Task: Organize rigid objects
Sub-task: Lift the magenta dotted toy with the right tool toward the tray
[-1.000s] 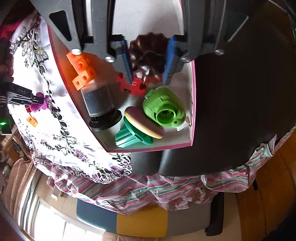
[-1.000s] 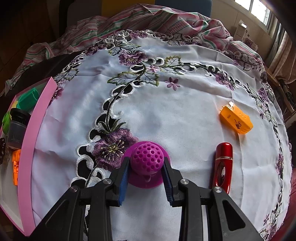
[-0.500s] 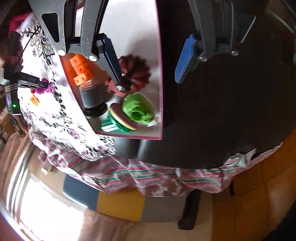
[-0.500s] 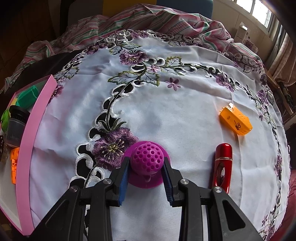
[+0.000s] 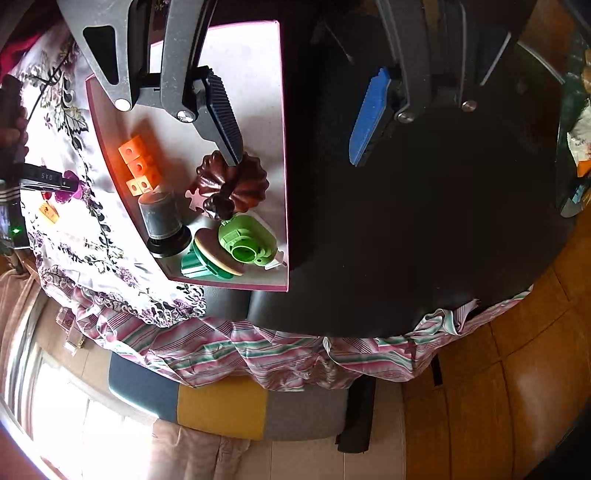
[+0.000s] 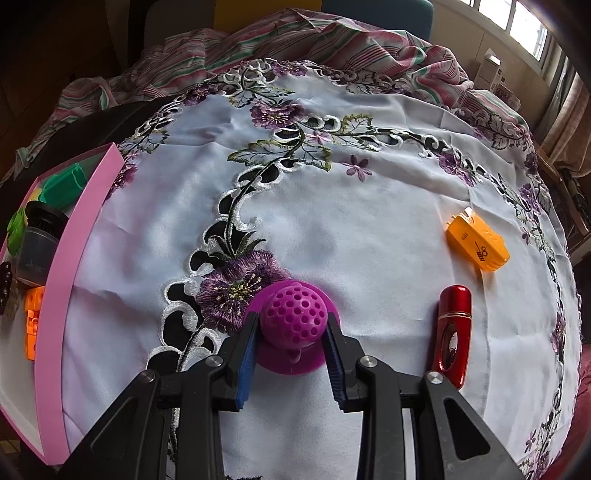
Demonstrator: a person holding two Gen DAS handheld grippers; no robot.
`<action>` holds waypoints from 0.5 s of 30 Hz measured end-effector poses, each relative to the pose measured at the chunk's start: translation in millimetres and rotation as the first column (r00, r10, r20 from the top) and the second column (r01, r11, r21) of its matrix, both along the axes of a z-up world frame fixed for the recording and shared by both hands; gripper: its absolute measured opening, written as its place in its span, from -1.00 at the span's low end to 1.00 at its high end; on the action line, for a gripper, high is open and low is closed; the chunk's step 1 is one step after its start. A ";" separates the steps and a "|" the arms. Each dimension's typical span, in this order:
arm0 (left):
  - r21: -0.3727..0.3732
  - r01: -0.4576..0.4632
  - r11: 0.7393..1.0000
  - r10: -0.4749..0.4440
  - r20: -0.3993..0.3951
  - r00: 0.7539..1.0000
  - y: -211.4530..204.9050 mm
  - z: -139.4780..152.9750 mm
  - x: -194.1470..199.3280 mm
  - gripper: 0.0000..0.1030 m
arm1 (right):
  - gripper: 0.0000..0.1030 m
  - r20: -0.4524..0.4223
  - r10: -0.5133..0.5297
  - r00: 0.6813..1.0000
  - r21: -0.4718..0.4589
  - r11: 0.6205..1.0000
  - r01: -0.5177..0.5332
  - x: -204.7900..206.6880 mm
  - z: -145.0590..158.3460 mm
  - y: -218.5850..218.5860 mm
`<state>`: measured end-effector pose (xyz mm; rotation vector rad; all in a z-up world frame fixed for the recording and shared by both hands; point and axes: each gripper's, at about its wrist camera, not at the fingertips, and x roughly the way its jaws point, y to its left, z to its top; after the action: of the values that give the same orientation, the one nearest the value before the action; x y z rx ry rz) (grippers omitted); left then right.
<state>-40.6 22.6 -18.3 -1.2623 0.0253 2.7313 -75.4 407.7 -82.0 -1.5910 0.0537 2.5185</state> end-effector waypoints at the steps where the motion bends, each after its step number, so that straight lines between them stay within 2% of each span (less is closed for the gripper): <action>1: 0.004 -0.001 1.000 0.001 0.001 1.000 -0.7 -0.1 0.6 0.18 | -0.37 0.000 0.002 1.000 0.006 1.000 -0.002 0.0 -0.1 -0.7; 10: 0.016 0.004 1.000 -0.004 0.002 1.000 -1.9 -1.2 3.5 0.18 | -0.37 0.010 0.002 1.000 0.030 1.000 -0.002 -0.9 2.4 -5.9; 15: 0.022 0.002 1.000 -0.002 0.007 1.000 -2.8 -3.4 1.7 0.18 | -0.37 -0.052 0.028 0.998 0.000 1.000 -0.028 4.7 25.9 -22.8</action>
<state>-39.0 19.8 -21.7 -1.2652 -0.0048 2.7178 -70.7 385.0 -56.1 -1.5365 0.0395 2.5816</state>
